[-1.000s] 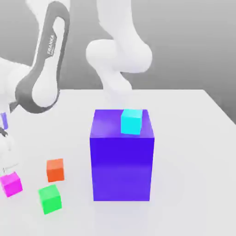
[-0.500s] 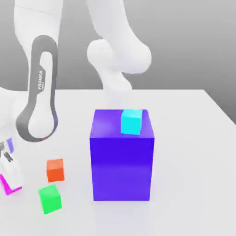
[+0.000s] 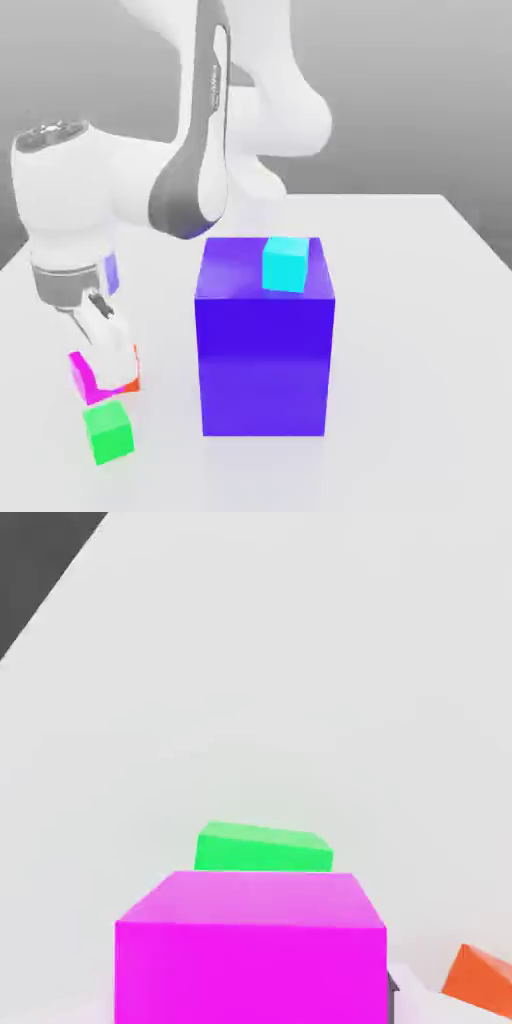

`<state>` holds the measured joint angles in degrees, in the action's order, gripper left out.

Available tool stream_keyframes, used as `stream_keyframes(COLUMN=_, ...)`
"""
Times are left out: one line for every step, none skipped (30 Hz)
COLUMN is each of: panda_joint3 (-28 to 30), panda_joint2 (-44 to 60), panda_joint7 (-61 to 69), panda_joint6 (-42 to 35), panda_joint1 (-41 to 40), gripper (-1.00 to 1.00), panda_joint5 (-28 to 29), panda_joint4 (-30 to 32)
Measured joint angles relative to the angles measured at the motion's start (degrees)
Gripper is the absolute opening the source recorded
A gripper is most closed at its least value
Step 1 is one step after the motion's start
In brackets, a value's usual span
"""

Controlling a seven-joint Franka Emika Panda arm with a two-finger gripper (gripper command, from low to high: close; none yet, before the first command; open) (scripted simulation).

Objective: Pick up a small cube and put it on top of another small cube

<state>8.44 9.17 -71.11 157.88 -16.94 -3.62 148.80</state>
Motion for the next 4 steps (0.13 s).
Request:
stream_keyframes(panda_joint3=-0.53, panda_joint2=2.02, panda_joint7=0.57, panda_joint6=1.89, panda_joint1=-0.34, gripper=-1.0, panda_joint5=-0.85, panda_joint4=-0.1)
stream_keyframes(panda_joint3=-0.85, panda_joint2=3.21, panda_joint7=0.87, panda_joint6=3.01, panda_joint1=-0.55, gripper=1.0, panda_joint5=-1.33, panda_joint4=-0.17)
stream_keyframes(panda_joint3=-0.85, panda_joint2=3.21, panda_joint7=0.87, panda_joint6=3.01, panda_joint1=-0.55, gripper=1.0, panda_joint5=-1.33, panda_joint4=-0.17)
stream_keyframes(panda_joint3=-0.85, panda_joint2=3.21, panda_joint7=0.87, panda_joint6=3.01, panda_joint1=-0.55, gripper=1.0, panda_joint5=-1.33, panda_joint4=-0.17)
